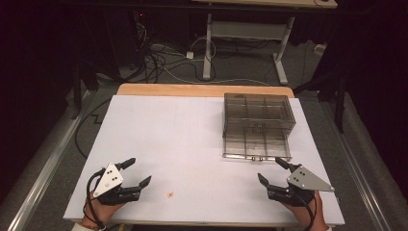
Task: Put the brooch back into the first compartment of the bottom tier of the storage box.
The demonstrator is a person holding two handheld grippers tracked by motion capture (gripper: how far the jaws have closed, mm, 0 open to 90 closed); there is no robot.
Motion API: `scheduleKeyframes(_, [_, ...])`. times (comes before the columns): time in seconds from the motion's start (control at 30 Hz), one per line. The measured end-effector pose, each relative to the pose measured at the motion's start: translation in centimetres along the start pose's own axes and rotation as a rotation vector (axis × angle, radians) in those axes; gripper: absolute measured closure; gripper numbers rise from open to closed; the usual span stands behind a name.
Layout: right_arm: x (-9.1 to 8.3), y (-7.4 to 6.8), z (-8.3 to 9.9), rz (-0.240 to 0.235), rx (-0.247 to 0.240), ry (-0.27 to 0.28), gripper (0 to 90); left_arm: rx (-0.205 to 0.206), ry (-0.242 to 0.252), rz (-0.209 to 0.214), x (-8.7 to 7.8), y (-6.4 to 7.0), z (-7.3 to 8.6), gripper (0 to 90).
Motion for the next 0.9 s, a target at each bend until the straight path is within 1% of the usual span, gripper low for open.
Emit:
scheduleKeyframes(0.07, [0.2, 0.1, 0.3, -0.010, 0.006, -0.014, 24.3, -0.004, 0.001, -0.005, 0.2, -0.3, 0.0, 21.3])
scheduleKeyframes(0.17, [0.4, 0.1, 0.4, -0.014, 0.006, -0.022, 24.3, 0.007, 0.000, -0.011, 0.2, -0.5, 0.1, 21.3])
scheduleKeyframes(0.2, [0.7, 0.0, 0.4, -0.022, 0.011, -0.029, 24.4, 0.011, -0.002, -0.012, 0.3, -0.6, 0.2, 21.2])
scheduleKeyframes(0.23, [0.8, 0.0, 0.4, -0.025, 0.009, -0.031, 24.4, 0.012, -0.010, -0.018, 0.3, -0.9, 0.3, 21.2])
scheduleKeyframes(0.33, [1.0, -0.2, 0.4, -0.030, 0.001, -0.039, 24.4, 0.010, -0.012, -0.018, 0.3, -1.2, 0.3, 21.3])
scheduleKeyframes(0.43, [1.6, -0.8, 0.3, -0.059, -0.002, -0.057, 24.4, 0.005, -0.006, -0.026, 0.1, -1.6, 0.1, 21.3])
scheduleKeyframes(0.47, [1.6, -0.8, 0.3, -0.059, -0.002, -0.057, 24.4, 0.005, -0.006, -0.026, 0.1, -1.6, 0.1, 21.3])
scheduleKeyframes(0.57, [2.8, -1.5, -0.3, -0.100, -0.015, -0.074, 24.4, 0.004, -0.006, -0.033, 0.1, -1.8, 0.0, 21.2])
scheduleKeyframes(0.6, [2.8, -1.5, -0.3, -0.100, -0.015, -0.074, 24.4, 0.001, -0.005, -0.033, 0.1, -1.9, 0.0, 21.2])
scheduleKeyframes(0.63, [3.7, -2.0, -0.6, -0.130, -0.015, -0.088, 24.4, 0.000, -0.006, -0.032, 0.1, -1.9, 0.0, 21.2])
scheduleKeyframes(0.8, [5.7, -3.3, -1.3, -0.215, -0.022, -0.119, 24.6, 0.005, -0.018, -0.035, 0.0, -2.0, 0.2, 21.2])
scheduleKeyframes(0.87, [6.7, -4.0, -1.6, -0.251, -0.026, -0.131, 25.0, 0.016, -0.022, -0.041, 0.0, -2.0, 0.4, 21.2])
scheduleKeyframes(0.9, [6.7, -4.0, -1.6, -0.251, -0.026, -0.131, 25.0, 0.015, -0.022, -0.040, 0.0, -2.0, 0.4, 21.2])
Point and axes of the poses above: each handheld gripper's, and its own axes: x roughly forward along the jaws, z roughly out of its underside, y roughly to its right, the point moved 4 cm from there along x, roughly forward along the jaws, and after that the axes turned 10 degrees about -z, right-handed, at the moved point
